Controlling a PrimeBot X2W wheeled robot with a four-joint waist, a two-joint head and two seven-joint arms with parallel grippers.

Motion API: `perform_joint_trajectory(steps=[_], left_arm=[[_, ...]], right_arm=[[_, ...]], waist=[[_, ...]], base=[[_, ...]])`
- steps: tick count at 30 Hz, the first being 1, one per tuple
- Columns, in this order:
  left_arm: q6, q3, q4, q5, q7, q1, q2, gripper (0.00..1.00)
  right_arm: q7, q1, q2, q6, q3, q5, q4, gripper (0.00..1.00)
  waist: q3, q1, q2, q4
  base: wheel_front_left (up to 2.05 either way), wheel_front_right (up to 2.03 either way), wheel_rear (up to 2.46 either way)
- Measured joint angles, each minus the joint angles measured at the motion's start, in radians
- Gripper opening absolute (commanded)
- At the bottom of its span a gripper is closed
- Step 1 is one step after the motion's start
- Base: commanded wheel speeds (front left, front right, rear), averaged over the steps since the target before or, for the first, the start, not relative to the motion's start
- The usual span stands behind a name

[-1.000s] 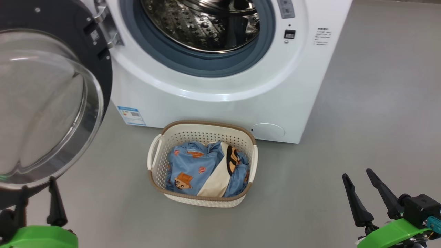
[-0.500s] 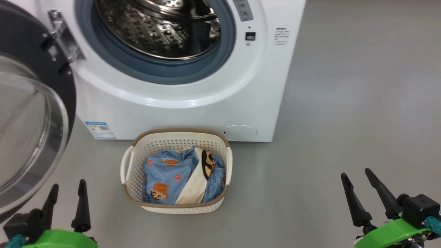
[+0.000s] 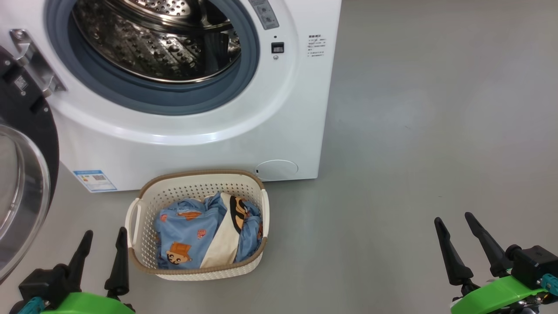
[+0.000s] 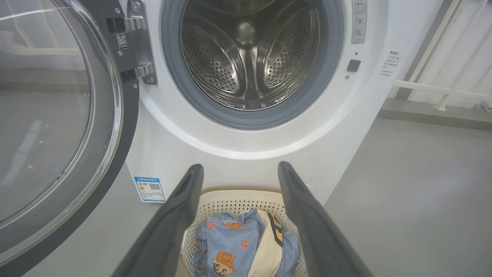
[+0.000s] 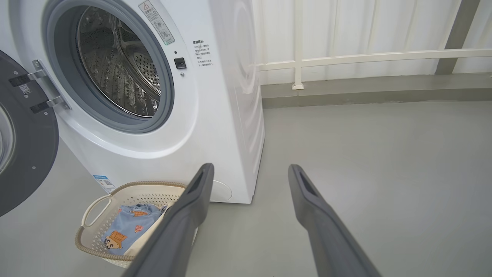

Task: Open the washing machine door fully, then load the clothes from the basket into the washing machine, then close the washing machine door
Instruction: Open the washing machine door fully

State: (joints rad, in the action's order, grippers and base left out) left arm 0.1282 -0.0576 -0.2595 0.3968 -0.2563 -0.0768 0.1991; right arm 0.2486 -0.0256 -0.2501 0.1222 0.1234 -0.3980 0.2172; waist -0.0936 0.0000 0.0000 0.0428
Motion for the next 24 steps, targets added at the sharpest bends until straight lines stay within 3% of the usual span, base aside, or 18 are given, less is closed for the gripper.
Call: perform_joint_trajectory(steps=[24], left_arm=[[0.0,-0.001,0.016,0.04,0.0,0.031,-0.005,1.0]], right_arm=[[0.0,0.019,0.016,0.0,-0.024,0.0,-0.012,1.0]], waist=[[0.001,0.0,0.0,-0.059]], base=[[0.0,0.0,0.0]])
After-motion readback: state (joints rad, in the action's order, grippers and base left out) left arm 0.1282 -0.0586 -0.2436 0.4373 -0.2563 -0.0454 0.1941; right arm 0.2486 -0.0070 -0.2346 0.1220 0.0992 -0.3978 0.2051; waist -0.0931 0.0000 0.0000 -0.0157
